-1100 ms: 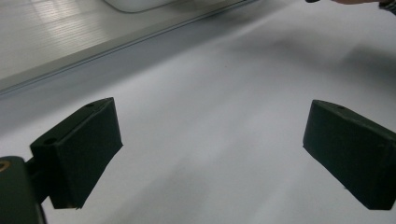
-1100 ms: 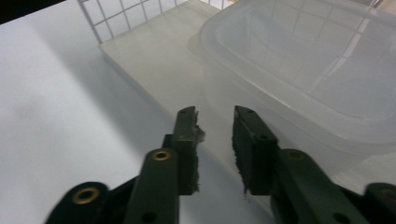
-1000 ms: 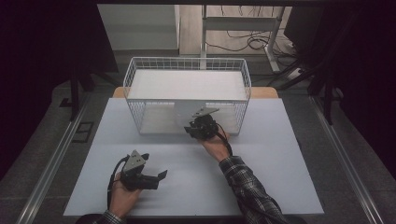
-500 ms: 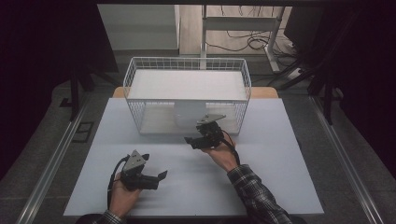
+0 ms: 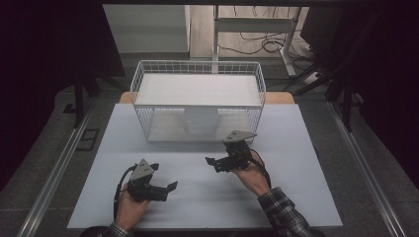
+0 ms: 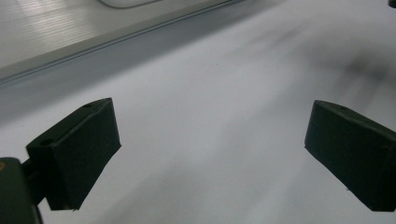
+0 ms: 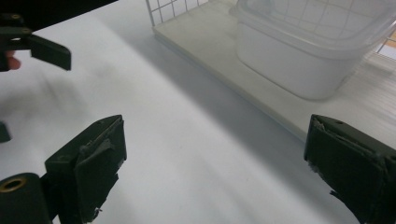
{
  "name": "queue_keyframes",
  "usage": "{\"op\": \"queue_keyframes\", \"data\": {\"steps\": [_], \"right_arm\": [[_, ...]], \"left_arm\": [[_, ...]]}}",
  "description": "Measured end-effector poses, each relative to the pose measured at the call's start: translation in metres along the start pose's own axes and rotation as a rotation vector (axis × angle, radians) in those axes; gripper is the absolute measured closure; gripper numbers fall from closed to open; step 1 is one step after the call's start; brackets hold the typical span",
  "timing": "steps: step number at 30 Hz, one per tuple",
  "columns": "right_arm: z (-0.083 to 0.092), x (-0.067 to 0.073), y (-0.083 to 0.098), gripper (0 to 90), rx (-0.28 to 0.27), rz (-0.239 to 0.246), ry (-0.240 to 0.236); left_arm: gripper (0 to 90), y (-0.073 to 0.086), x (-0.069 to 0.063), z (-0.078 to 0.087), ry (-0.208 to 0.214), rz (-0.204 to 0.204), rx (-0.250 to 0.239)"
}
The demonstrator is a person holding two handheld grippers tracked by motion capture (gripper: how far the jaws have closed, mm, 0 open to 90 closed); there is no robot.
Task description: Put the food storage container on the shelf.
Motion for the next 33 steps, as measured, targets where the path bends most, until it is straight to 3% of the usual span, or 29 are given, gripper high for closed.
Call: {"op": "queue_keyframes", "data": {"steps": [7,22,33], "right_arm": [[0.018,0.0,0.016,4.7,0.007,0.012,0.02],[0.057,-0.01,0.045,0.3,-0.005,-0.042,0.065],[0.083,-0.019,0.078,0.0,0.0,-0.061,0.108]], "left_arm": [[2.6,-0.001,0.001,0.003,0.004,-0.004,0.0],[2.5,-0.001,0.007,0.024,-0.019,-0.006,-0.025],[2.0,0.012,0.006,0.027,-0.028,-0.028,0.017]]}}
Point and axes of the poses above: each handheld gripper's, and its own axes: z roughly backward along the jaws, y roughly out of its underside, x roughly to its left, the point moved 8 cm from there along -z, roughly forward along the jaws, and after that the axes turned 10 degrees about y, right-handed, at the moved point
